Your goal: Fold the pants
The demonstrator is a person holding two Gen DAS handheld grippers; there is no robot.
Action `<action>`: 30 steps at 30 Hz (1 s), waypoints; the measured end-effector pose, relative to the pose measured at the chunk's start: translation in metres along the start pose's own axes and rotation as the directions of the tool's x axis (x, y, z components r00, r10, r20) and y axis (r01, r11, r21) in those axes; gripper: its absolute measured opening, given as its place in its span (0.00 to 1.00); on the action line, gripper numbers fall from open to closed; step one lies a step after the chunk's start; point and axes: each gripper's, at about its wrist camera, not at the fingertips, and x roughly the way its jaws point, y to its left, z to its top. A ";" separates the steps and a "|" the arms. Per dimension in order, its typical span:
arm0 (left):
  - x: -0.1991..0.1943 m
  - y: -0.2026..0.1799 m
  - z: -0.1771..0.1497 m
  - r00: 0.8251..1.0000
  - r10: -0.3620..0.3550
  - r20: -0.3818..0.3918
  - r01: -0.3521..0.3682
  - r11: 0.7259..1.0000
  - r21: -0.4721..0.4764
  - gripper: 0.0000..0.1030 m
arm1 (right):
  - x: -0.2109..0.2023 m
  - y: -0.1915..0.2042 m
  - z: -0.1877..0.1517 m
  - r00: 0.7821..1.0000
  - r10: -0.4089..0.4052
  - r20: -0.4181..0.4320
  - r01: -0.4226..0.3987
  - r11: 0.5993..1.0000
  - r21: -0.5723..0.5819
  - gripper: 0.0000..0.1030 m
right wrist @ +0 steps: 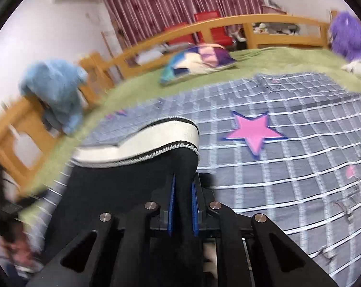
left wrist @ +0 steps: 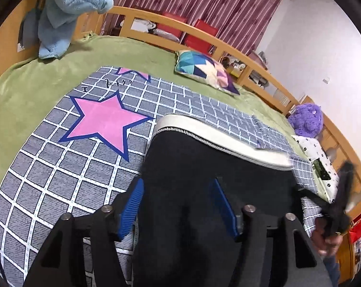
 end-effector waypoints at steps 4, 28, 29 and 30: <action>-0.004 -0.005 -0.003 1.000 0.009 -0.010 -0.009 1.000 0.013 0.58 | 0.026 -0.012 -0.001 0.998 -0.010 -0.061 0.013 0.999 0.045 0.13; -0.029 -0.034 -0.026 0.990 0.139 -0.013 -0.136 0.982 0.127 0.64 | -0.057 0.058 -0.065 0.994 -0.105 -0.022 0.099 0.976 -0.192 0.41; -0.025 -0.038 -0.016 0.993 0.120 -0.007 -0.118 0.984 0.135 0.64 | -0.054 0.059 -0.056 0.994 -0.107 -0.003 0.105 0.975 -0.195 0.43; -0.017 -0.044 -0.004 0.994 0.106 -0.003 -0.104 0.984 0.147 0.64 | -0.048 0.061 -0.045 0.995 -0.103 0.013 0.103 0.975 -0.199 0.45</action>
